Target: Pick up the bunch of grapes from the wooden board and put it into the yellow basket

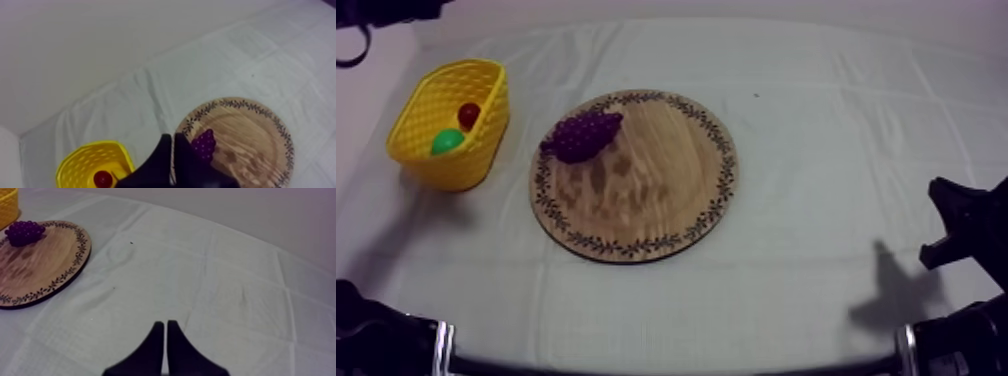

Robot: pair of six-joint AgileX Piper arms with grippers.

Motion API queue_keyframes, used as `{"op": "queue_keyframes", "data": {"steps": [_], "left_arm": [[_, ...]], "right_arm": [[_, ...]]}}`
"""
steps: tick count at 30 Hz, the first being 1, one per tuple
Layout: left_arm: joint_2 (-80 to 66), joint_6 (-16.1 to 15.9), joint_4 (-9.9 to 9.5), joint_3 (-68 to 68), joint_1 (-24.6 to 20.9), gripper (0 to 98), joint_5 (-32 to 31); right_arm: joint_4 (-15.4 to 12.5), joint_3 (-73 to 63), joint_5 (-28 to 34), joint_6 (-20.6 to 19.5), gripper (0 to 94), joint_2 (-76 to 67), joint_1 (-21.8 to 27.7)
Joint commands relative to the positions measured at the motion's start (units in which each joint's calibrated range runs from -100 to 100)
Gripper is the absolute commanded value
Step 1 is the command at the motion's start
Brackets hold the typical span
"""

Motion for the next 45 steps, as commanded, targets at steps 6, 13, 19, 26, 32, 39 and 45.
{"op": "queue_keyframes", "data": {"steps": [6,13,19,26,32,39,45], "left_arm": [[17.3,0.9,-2.90,-8.3,3.2,0.0,5.8],[25.6,0.8,-4.07,-7.9,4.3,0.8,6.8],[28.8,3.1,-4.92,-7.1,4.4,36.8,8.4],[30.8,4.7,-4.16,-5.3,4.6,89.5,9.9],[33.9,4.5,-3.85,-4.3,4.9,95.3,7.9],[40.1,3.4,-4.11,-0.7,4.9,95.0,0.4],[46.0,2.7,-3.67,-1.2,5.0,89.3,-4.6]], "right_arm": [[0.0,0.0,0.0,0.0,0.4,0.0,0.0],[0.0,0.0,0.0,0.0,0.4,0.0,0.0],[0.0,0.0,0.0,0.0,0.4,0.0,0.0],[0.0,0.0,0.0,0.0,0.4,0.0,0.0],[0.0,0.0,0.0,0.0,0.4,0.0,0.0],[0.0,0.0,0.0,0.0,0.4,0.0,0.0],[0.0,0.0,0.0,0.0,0.4,0.0,0.0]]}}
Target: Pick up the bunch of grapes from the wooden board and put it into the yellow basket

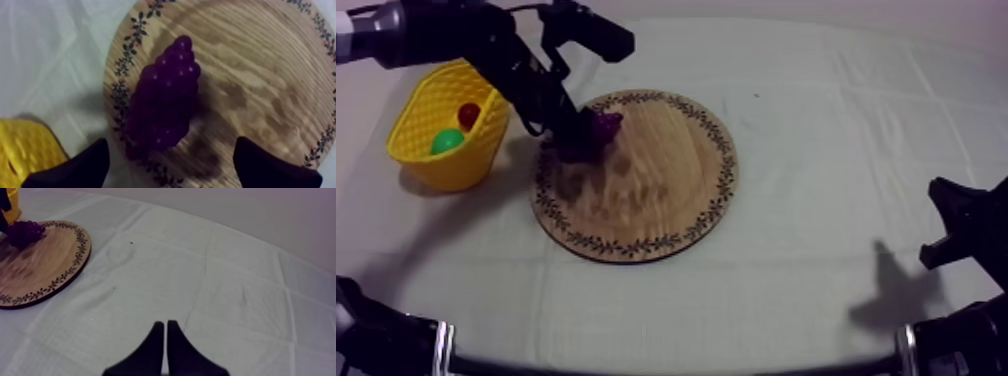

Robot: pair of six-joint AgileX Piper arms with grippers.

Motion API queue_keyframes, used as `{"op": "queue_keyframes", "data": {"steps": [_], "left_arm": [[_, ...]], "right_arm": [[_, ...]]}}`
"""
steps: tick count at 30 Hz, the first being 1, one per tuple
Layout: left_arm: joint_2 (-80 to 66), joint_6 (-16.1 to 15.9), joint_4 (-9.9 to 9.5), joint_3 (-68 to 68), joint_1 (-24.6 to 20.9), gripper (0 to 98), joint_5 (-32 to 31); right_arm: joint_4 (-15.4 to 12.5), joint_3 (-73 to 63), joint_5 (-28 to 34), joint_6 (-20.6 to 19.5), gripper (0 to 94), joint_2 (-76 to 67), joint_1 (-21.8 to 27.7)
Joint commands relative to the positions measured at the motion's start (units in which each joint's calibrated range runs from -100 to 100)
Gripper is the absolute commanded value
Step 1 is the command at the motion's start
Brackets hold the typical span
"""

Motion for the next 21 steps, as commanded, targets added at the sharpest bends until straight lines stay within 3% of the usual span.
{"op": "queue_keyframes", "data": {"steps": [1,10,21], "left_arm": [[2.6,0.0,-0.05,-0.6,0.1,88.6,-1.8],[11.1,-0.2,-0.55,-5.7,-0.1,86.8,-3.6],[17.6,2.7,-3.46,-9.6,0.3,78.5,-6.0]], "right_arm": [[0.0,0.0,0.0,0.0,0.4,0.0,0.0],[0.0,0.0,0.0,0.0,0.4,0.0,0.0],[0.0,0.0,0.0,0.0,0.4,0.0,0.0]]}}
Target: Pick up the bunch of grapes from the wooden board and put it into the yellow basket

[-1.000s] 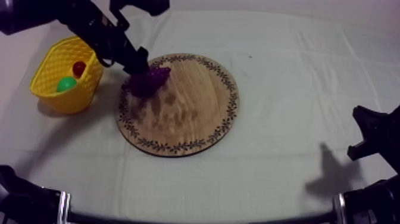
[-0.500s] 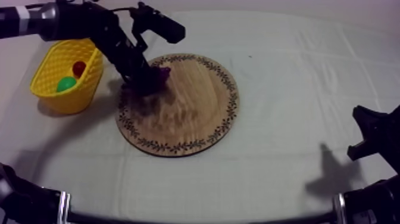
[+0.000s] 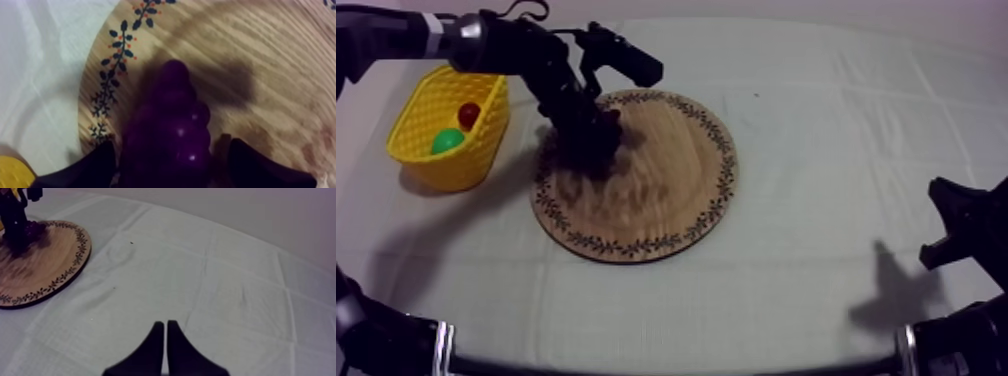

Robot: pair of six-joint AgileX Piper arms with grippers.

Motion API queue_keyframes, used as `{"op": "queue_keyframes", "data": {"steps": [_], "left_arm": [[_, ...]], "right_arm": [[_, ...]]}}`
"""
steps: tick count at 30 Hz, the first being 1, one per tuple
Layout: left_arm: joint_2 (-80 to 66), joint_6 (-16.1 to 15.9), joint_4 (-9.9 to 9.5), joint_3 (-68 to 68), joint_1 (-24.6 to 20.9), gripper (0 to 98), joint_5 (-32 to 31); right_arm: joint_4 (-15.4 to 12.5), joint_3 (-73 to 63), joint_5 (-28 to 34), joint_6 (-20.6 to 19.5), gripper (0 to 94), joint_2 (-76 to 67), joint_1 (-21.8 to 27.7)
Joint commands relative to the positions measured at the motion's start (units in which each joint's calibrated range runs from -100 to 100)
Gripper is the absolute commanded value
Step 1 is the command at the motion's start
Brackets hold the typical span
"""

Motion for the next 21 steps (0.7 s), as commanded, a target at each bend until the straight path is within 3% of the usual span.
{"op": "queue_keyframes", "data": {"steps": [1,5,7,15,21], "left_arm": [[0.6,0.9,-0.64,-0.7,0.0,75.2,-0.1],[1.3,2.0,-1.76,-1.8,0.1,53.8,-0.1],[1.2,2.7,-2.22,-2.1,0.1,47.9,0.1],[-4.2,4.5,-2.54,0.7,0.1,42.7,5.9],[-14.9,7.0,-1.09,7.3,-0.6,36.1,12.0]], "right_arm": [[0.0,0.0,0.0,0.0,0.4,0.0,0.0],[0.0,0.0,0.0,0.0,0.4,0.0,0.0],[0.0,0.0,0.0,0.0,0.4,0.0,0.0],[0.0,0.0,0.0,0.0,0.4,0.0,0.0],[0.0,0.0,0.0,0.0,0.4,0.0,0.0]]}}
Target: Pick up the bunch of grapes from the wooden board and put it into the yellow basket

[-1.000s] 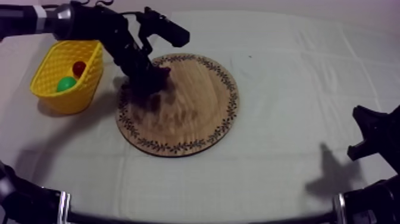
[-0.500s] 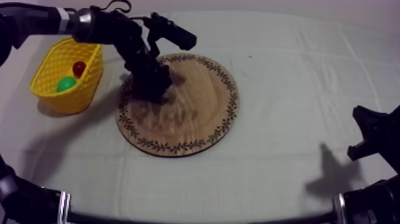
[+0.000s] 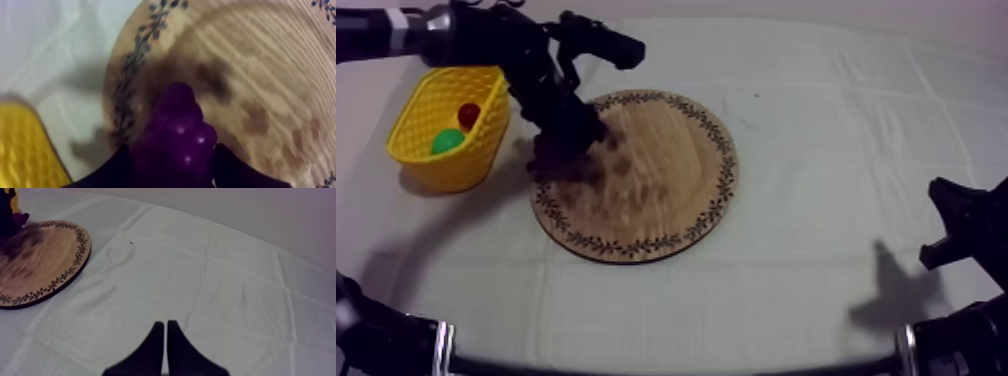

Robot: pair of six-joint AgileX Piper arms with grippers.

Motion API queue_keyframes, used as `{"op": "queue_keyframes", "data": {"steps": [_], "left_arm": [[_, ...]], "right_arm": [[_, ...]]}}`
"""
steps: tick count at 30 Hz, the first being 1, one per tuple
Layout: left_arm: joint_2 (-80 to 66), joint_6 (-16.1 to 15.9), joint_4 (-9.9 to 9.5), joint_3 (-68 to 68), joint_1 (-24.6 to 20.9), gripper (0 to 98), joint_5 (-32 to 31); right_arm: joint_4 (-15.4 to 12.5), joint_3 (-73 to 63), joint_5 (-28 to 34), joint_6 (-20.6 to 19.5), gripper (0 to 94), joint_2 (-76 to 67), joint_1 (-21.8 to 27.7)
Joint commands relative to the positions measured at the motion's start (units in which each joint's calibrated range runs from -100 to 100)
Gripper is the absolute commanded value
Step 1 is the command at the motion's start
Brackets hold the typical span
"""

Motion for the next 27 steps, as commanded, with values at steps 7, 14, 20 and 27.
{"op": "queue_keyframes", "data": {"steps": [7,14,20,27], "left_arm": [[-19.8,0.8,2.74,10.7,-3.5,36.5,9.4],[-30.8,4.2,-0.80,16.1,-9.7,45.4,1.1],[-33.2,5.3,-3.06,17.5,-15.8,45.7,-11.8],[-30.0,5.7,-4.07,16.5,-19.3,45.7,-17.2]], "right_arm": [[0.0,0.0,0.0,0.0,0.4,0.0,0.0],[0.0,0.0,0.0,0.0,0.4,0.0,0.0],[0.0,0.0,0.0,0.0,0.4,0.0,0.0],[0.0,0.0,0.0,0.0,0.4,0.0,0.0]]}}
